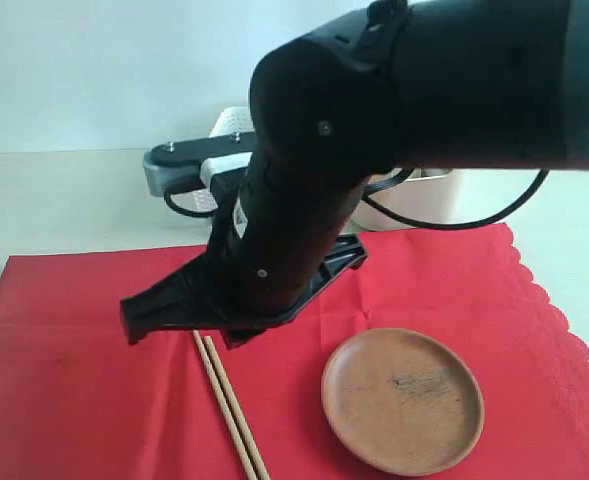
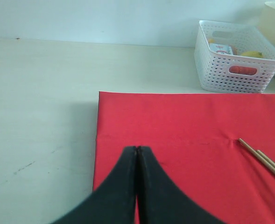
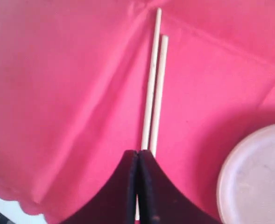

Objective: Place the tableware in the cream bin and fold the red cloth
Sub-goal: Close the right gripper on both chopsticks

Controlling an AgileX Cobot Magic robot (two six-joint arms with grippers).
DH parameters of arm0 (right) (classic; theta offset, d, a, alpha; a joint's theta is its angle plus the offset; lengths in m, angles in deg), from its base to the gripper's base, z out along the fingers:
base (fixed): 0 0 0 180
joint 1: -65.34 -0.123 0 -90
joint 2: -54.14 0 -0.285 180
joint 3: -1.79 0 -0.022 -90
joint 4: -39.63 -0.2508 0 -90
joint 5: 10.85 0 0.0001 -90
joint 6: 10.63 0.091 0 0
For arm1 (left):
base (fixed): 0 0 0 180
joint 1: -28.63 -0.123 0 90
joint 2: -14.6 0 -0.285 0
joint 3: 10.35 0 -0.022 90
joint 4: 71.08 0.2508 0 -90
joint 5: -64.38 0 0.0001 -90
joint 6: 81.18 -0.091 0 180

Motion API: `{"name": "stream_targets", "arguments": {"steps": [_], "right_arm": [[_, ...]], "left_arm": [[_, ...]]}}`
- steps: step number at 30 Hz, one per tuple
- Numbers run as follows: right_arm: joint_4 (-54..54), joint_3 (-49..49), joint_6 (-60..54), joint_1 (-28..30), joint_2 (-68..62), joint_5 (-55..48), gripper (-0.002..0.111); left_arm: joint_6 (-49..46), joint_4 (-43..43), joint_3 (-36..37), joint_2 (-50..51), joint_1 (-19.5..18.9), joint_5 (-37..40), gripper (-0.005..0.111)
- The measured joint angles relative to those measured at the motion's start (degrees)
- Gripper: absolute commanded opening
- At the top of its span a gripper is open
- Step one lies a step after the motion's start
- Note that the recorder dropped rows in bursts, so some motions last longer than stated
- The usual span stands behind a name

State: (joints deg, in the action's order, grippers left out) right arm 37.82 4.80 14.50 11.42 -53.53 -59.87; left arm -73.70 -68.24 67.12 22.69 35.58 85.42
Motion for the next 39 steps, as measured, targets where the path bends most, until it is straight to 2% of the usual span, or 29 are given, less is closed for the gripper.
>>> {"name": "stream_targets", "arguments": {"steps": [2,7,9,16,26,36,39], "right_arm": [[-0.4,0.0,-0.3,0.0,-1.9,-0.2,0.011],[-5.9,0.0,-5.0,0.0,-7.3,0.3,0.045],[-6.9,0.0,-6.1,0.0,-9.8,0.5,0.05],[-5.8,0.0,-6.1,0.0,-16.0,1.3,0.05],[-4.8,0.0,-3.4,0.0,-18.6,2.9,0.05],[9.5,0.0,7.7,-5.8,-19.4,3.0,0.05],[10.0,0.0,8.8,-6.0,-19.4,3.0,0.045]], "left_arm": [[0.0,0.0,0.0,0.0,0.0,0.0,0.0],[0.0,0.0,0.0,0.0,0.0,0.0,0.0],[0.0,0.0,0.0,0.0,0.0,0.0,0.0],[0.0,0.0,0.0,0.0,0.0,0.0,0.0],[0.0,0.0,0.0,0.0,0.0,0.0,0.0],[0.0,0.0,0.0,0.0,0.0,0.0,0.0],[0.0,0.0,0.0,0.0,0.0,0.0,0.0]]}}
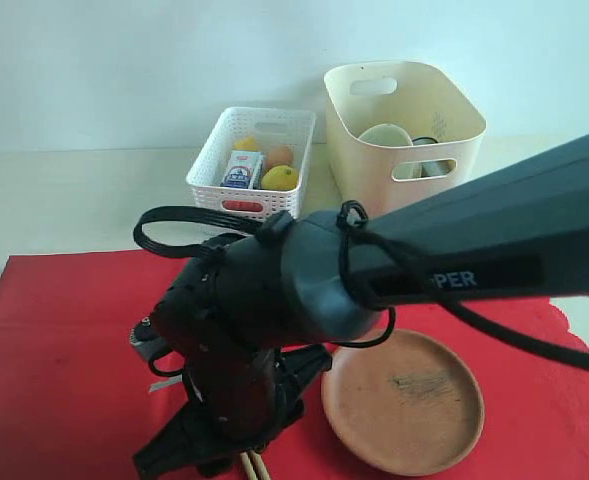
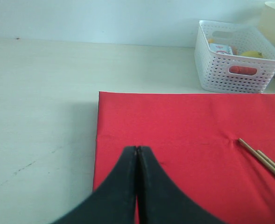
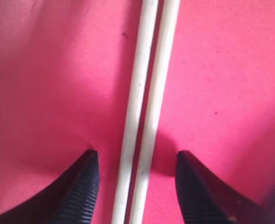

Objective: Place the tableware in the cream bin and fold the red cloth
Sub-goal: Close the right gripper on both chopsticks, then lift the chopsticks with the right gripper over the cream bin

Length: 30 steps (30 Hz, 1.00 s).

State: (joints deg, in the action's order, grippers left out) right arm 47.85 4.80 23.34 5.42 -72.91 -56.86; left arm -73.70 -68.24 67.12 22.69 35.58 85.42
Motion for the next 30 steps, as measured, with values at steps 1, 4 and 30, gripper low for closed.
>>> {"name": "stream_targets", "arguments": {"steps": [1,4,30], "right_arm": [[0.0,0.0,0.1,0.0,0.0,0.0,0.04],[-1.2,0.0,0.3,0.0,0.0,0.3,0.023],[-4.9,-0.7,-2.9,0.1,-1.1,-0.6,0.0]], "left_arm": [[0.0,0.0,0.0,0.0,0.0,0.0,0.0],[0.0,0.0,0.0,0.0,0.0,0.0,0.0],[0.0,0.0,0.0,0.0,0.0,0.0,0.0]]}}
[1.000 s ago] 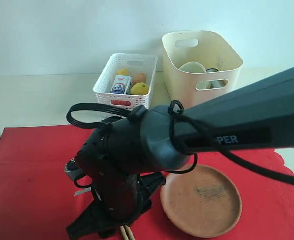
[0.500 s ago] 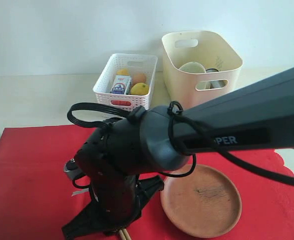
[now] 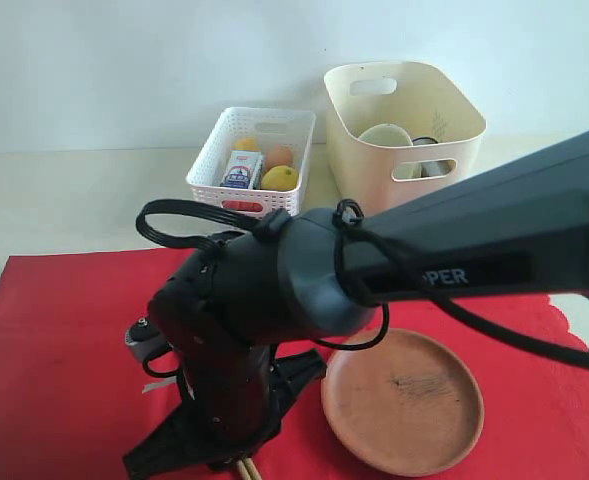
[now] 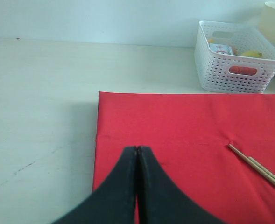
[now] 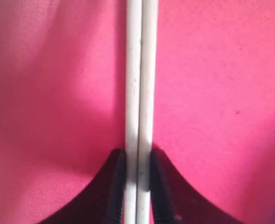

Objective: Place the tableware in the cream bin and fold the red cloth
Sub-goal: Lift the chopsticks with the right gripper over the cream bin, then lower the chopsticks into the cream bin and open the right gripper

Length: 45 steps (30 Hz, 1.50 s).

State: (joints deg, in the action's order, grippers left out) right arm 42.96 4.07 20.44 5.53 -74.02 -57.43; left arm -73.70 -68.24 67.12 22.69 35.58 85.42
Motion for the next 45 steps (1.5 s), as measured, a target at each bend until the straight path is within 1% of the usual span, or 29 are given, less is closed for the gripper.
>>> {"name": "stream_targets", "arguments": {"steps": [7,16,18,22,23,24,26,27,28,31,32,33,34,35,36,37,38,41,42,44,45], "right_arm": [[1.0,0.8,0.0,-0.1,3.7,-0.4,0.0],[5.0,0.8,0.0,-0.1,19.5,-0.5,0.0],[5.9,0.8,0.0,1.0,24.4,-0.8,0.0],[7.2,0.8,-2.2,6.5,32.8,-1.6,0.0],[7.6,0.8,-3.9,9.3,34.7,-1.6,0.0],[7.9,0.8,-4.7,10.5,35.4,-1.6,0.0],[8.3,0.8,-8.1,16.5,36.9,0.0,0.0],[8.4,0.8,-8.9,18.0,36.8,0.9,0.0],[8.4,0.9,-10.2,21.0,36.8,3.5,0.0],[8.4,0.9,-12.0,26.7,36.1,10.8,0.0],[8.4,0.9,-12.4,29.4,35.1,14.9,0.0],[8.4,0.9,-12.6,30.9,34.4,17.1,0.0],[8.4,0.9,-13.1,33.6,32.7,21.9,0.0],[8.4,0.9,-13.4,34.6,31.8,23.9,0.0],[8.4,0.9,-13.6,37.0,29.5,29.2,0.0],[8.4,0.9,-13.6,37.8,28.5,31.4,0.0],[8.4,0.9,-13.7,39.8,25.9,36.9,0.0],[8.4,0.9,-13.7,42.4,21.6,44.5,0.0],[8.4,0.9,-13.8,43.9,19.0,49.9,0.0],[8.5,0.4,-13.8,45.8,14.8,55.6,0.0],[8.6,-0.1,-13.8,46.2,13.4,56.7,0.0]], "left_arm": [[0.0,0.0,0.0,0.0,0.0,0.0,0.0],[0.0,0.0,0.0,0.0,0.0,0.0,0.0],[0.0,0.0,0.0,0.0,0.0,0.0,0.0],[0.0,0.0,0.0,0.0,0.0,0.0,0.0],[0.0,0.0,0.0,0.0,0.0,0.0,0.0],[0.0,0.0,0.0,0.0,0.0,0.0,0.0],[0.0,0.0,0.0,0.0,0.0,0.0,0.0],[0.0,0.0,0.0,0.0,0.0,0.0,0.0],[0.0,0.0,0.0,0.0,0.0,0.0,0.0],[0.0,0.0,0.0,0.0,0.0,0.0,0.0],[0.0,0.0,0.0,0.0,0.0,0.0,0.0],[0.0,0.0,0.0,0.0,0.0,0.0,0.0],[0.0,0.0,0.0,0.0,0.0,0.0,0.0],[0.0,0.0,0.0,0.0,0.0,0.0,0.0],[0.0,0.0,0.0,0.0,0.0,0.0,0.0],[0.0,0.0,0.0,0.0,0.0,0.0,0.0],[0.0,0.0,0.0,0.0,0.0,0.0,0.0],[0.0,0.0,0.0,0.0,0.0,0.0,0.0],[0.0,0.0,0.0,0.0,0.0,0.0,0.0],[0.0,0.0,0.0,0.0,0.0,0.0,0.0],[0.0,0.0,0.0,0.0,0.0,0.0,0.0]]}}
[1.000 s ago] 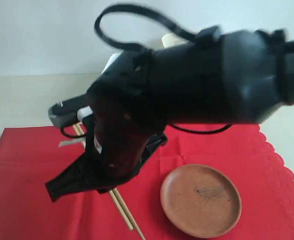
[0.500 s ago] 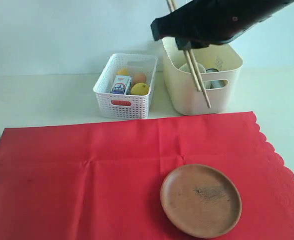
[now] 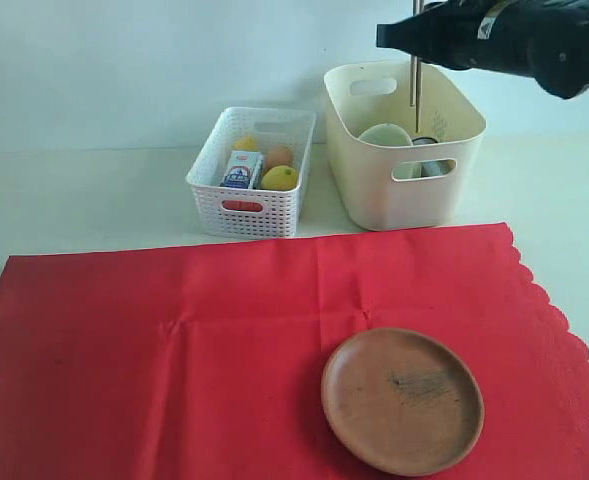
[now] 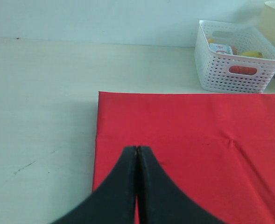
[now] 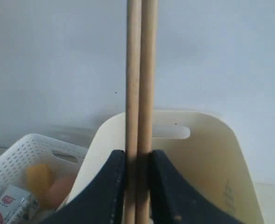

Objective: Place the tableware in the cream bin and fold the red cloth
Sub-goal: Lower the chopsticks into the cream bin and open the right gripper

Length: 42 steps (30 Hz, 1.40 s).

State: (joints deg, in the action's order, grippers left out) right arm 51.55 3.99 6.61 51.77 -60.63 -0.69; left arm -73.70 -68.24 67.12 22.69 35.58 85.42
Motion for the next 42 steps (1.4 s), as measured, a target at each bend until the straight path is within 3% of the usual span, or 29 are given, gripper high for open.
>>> {"name": "stream_targets", "arguments": {"steps": [12,19,24,42], "right_arm": [[0.1,-5.0,2.8,0.6,-12.7,2.7,0.003],[0.2,-5.0,4.6,0.6,-14.4,2.4,0.04],[0.2,-5.2,6.0,0.6,-13.1,-3.1,0.054],[0.0,-1.5,0.6,0.6,10.4,-33.9,0.054]], "left_arm": [[0.0,0.0,0.0,0.0,0.0,0.0,0.0],[0.0,0.0,0.0,0.0,0.0,0.0,0.0],[0.0,0.0,0.0,0.0,0.0,0.0,0.0],[0.0,0.0,0.0,0.0,0.0,0.0,0.0]]}}
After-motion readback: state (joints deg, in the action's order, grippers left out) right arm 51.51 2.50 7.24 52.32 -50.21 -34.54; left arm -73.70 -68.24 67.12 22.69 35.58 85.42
